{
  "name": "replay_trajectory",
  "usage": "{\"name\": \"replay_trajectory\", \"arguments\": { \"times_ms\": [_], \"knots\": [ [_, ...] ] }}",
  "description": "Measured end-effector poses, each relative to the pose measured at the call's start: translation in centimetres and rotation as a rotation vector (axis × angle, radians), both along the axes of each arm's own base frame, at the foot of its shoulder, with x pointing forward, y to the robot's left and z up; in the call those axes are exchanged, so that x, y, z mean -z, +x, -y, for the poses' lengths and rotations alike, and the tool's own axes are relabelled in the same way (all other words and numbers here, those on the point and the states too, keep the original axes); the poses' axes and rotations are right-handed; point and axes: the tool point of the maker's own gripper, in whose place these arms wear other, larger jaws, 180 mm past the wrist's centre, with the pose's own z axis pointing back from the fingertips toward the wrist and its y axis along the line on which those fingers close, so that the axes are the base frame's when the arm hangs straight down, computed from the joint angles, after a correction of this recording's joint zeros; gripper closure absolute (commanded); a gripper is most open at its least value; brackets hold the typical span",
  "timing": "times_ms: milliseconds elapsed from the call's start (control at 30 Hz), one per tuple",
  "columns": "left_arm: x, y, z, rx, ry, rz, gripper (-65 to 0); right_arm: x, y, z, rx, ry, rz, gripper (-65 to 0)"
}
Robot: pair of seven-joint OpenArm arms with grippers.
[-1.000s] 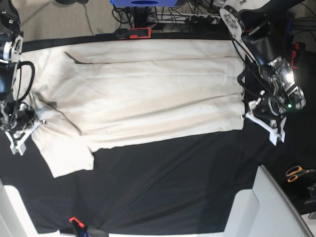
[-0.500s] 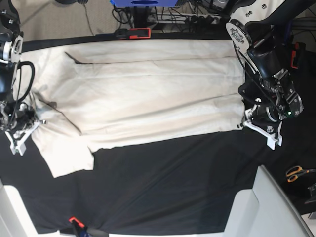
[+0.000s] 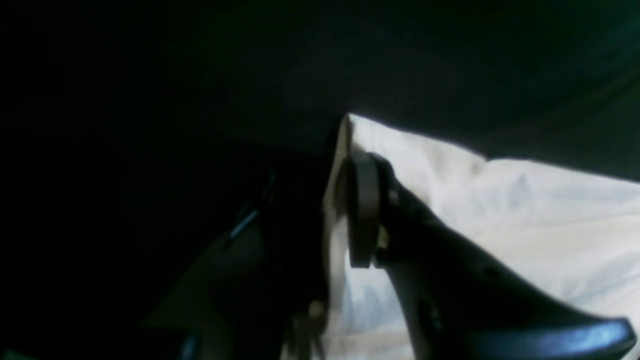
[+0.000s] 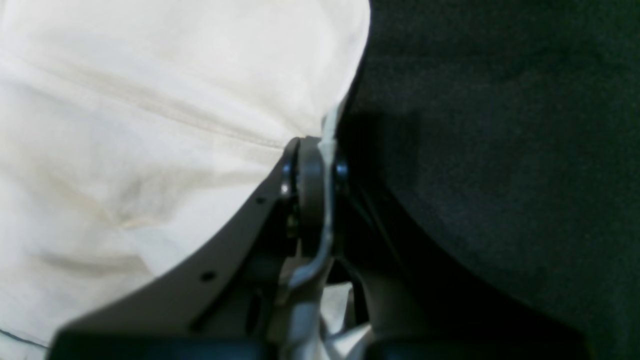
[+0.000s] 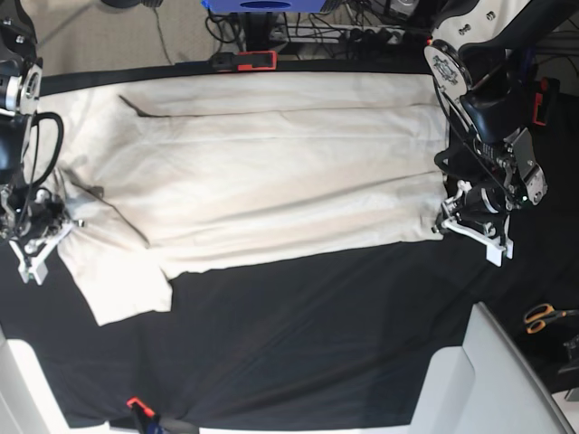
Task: Fold the T-shirt properly
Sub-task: 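Lift the side edge with the left gripper and fold it inward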
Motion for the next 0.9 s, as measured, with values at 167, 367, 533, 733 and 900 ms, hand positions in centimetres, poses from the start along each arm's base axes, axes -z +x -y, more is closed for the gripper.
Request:
{"name": "replay_trajectory", "arguments": {
  "times_ms": [167,367,533,733,900],
  "knots": [
    [0.0,0.3,0.3,-0.005,-0.022,0.019,-18.8,0.0,0.0,0.0,0.0,0.0,0.0,-0.2],
    [-0.1,0.6,1.6,-0.024,-0.101,0.051,-18.8,0.0,0.0,0.0,0.0,0.0,0.0,-0.2],
    [-0.1,1.1,3.2,0.023,-0.109,0.051,-18.6,0.0,0.0,0.0,0.0,0.0,0.0,-0.2],
    [-0.1,1.0,3.1,0.024,-0.109,0.048,-14.8,0.0,0.0,0.0,0.0,0.0,0.0,-0.2],
    [0.2,0.7,3.1,0.028,-0.103,0.036,0.0,0.0,0.0,0.0,0.0,0.0,0.0,-0.2]
  ]
}}
